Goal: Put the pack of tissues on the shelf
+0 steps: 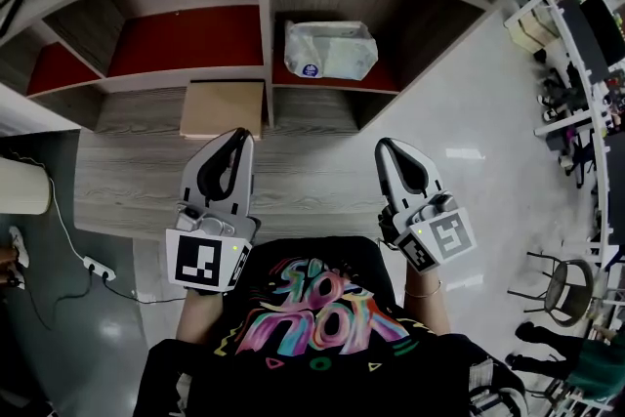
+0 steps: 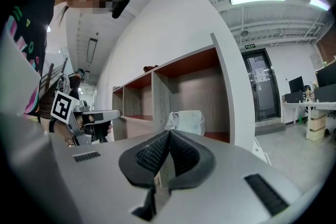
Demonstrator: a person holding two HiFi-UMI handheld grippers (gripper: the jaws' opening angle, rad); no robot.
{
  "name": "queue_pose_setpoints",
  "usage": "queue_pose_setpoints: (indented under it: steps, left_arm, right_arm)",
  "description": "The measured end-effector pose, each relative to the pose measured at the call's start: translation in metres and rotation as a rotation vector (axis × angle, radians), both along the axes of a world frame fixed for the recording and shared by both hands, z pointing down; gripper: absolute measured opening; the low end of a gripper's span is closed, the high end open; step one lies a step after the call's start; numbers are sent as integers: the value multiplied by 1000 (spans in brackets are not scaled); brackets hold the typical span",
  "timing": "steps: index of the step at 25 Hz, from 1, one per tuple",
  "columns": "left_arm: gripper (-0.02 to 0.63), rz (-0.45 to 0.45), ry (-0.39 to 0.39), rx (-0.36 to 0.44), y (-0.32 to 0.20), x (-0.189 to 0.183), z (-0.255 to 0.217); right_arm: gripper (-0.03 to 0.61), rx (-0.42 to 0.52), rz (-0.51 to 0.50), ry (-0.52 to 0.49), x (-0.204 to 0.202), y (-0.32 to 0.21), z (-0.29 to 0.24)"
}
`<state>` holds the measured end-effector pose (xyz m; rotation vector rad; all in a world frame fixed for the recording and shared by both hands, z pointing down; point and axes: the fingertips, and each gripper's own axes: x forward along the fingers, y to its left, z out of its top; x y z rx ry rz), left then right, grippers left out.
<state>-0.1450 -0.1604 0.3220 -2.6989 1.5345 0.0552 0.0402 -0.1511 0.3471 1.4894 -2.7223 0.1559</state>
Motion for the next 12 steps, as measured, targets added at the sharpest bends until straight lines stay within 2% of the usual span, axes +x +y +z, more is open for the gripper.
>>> queue_pose_setpoints:
  steps: [8,12]
  left_arm:
    - [34,-6,-1,-10,-6,-3,4]
    - [34,-11,-1,-13,-9,-4,5]
  right_arm:
    - [17,12,-4,-2,-4,-7,-3]
    - [17,27,-5,-39,-7,-11,-10]
